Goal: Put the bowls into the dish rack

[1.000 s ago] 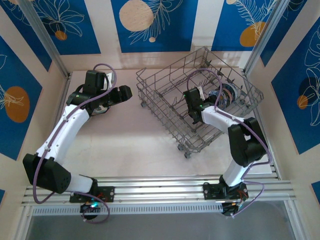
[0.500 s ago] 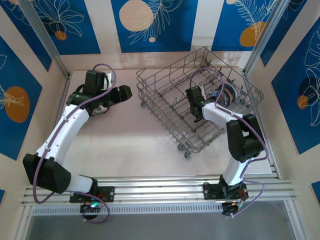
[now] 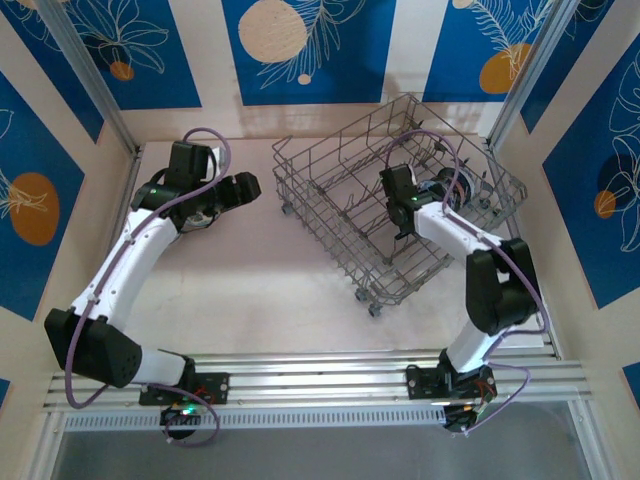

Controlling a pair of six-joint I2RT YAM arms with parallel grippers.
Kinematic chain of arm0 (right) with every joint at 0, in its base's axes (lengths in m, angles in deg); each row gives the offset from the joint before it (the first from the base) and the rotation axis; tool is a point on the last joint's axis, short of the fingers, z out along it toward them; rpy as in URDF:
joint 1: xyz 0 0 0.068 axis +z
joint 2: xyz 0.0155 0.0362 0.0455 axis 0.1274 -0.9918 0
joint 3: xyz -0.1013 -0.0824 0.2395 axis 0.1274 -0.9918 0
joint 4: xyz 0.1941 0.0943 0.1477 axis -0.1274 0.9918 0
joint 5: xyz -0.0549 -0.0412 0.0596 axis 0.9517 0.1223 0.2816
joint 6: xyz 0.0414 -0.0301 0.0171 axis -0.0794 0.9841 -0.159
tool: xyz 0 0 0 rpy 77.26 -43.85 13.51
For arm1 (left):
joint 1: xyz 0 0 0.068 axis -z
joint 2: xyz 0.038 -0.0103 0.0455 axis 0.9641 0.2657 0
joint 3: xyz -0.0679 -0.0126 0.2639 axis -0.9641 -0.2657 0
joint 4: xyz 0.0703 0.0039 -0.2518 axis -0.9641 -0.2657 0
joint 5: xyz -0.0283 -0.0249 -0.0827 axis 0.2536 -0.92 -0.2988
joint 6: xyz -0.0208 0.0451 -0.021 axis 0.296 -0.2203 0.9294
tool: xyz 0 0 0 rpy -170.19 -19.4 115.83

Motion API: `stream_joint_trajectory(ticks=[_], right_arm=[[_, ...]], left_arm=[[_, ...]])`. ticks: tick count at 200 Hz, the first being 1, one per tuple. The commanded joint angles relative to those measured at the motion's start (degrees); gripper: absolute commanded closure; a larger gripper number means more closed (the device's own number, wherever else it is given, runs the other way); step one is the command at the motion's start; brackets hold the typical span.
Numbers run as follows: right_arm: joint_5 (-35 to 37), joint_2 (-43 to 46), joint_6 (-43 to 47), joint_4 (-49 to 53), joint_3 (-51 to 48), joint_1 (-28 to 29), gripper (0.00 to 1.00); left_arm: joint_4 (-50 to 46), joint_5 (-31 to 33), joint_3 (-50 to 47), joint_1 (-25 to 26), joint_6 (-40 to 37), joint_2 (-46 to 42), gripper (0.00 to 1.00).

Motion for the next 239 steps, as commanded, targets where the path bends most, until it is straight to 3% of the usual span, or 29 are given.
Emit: stream_joint_trajectory(ticks=[1, 42, 99, 155, 201, 239], right_arm=[[-5.4, 7.7, -0.6, -6.6, -0.8, 0.4, 0.07], [-12.2, 12.8, -1.2, -5.0, -1.4, 1.2, 0.03], [-16.9, 18.2, -2.0, -2.5, -2.3, 2.0, 0.03], [-22.5, 18.5, -4.4, -0.1, -0.4, 1.7, 0.06], [-23.0, 17.7, -5.8, 0.8, 0.1, 2.8, 0.07], [-23.2, 16.2, -6.4, 0.8, 0.4, 2.5, 0.07]], left_arm=[[-3.5, 2.4, 0.7, -1.4, -0.6, -3.1, 0.21], [-9.4, 5.4, 0.1, -4.2, -1.5, -5.8, 0.19], [-15.6, -1.7, -5.0, -18.8, -2.7, -7.2, 0.20], [-15.6, -2.8, -7.6, -25.3, -3.1, -2.3, 0.22], [-5.3, -10.2, -12.9, -24.8, 9.1, 3.5, 0.33], [2.9, -9.7, -15.7, -22.7, 21.5, 7.9, 0.35]])
